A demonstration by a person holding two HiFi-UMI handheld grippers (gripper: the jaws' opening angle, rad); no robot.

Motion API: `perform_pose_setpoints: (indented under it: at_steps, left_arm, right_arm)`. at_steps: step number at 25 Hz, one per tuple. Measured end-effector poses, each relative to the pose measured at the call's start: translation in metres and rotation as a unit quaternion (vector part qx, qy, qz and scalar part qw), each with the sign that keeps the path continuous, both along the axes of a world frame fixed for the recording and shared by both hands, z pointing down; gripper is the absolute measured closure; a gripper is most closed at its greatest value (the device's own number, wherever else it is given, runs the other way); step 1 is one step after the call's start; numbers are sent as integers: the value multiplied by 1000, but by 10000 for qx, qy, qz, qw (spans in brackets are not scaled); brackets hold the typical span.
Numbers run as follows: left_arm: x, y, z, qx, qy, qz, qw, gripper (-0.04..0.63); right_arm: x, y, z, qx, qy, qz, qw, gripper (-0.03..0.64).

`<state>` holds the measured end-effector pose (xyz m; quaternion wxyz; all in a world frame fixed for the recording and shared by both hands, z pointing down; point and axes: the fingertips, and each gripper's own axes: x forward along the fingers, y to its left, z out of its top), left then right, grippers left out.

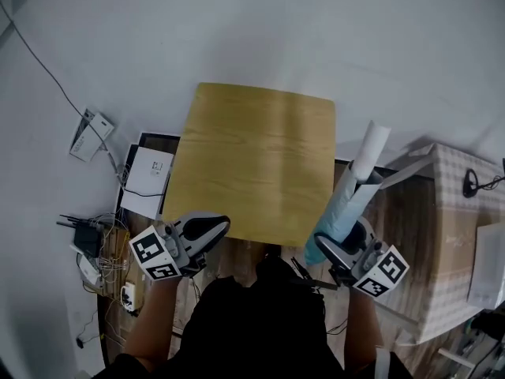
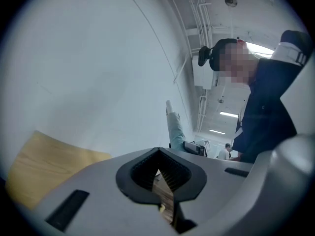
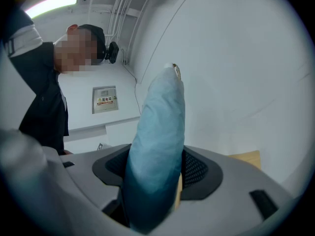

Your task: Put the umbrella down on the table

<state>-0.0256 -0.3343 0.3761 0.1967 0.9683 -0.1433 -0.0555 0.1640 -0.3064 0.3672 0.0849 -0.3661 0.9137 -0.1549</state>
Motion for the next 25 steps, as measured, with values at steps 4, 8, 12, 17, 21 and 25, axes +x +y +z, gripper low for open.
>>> perform_pose_setpoints:
  at_steps: [4, 8, 12, 17, 21, 25]
  left_arm:
    - [23, -31, -8, 59, -178, -163, 9997, 583]
    - [38, -57, -7, 71, -338, -196, 9992, 583]
    - [42, -78, -2, 32, -381, -203, 9991, 583]
    - [37, -103, 21, -74, -480, -45, 9988, 583]
    - [33, -127, 42, -378, -380, 113, 9985, 583]
    - [25, -149, 65, -532, -415, 254, 9974, 583]
  right_arm:
    - [22, -45, -5, 43, 66, -160, 9998, 321]
    - [32, -82, -2, 72, 175, -243, 9995, 321]
    - [33, -111, 15, -198, 194, -247, 9993, 321]
    - [16, -142, 43, -659, 392, -165, 9969, 321]
    - [2, -165, 65, -1107, 579, -98, 9921, 321]
    - [-17, -188, 96, -1524, 730, -75, 9856, 321]
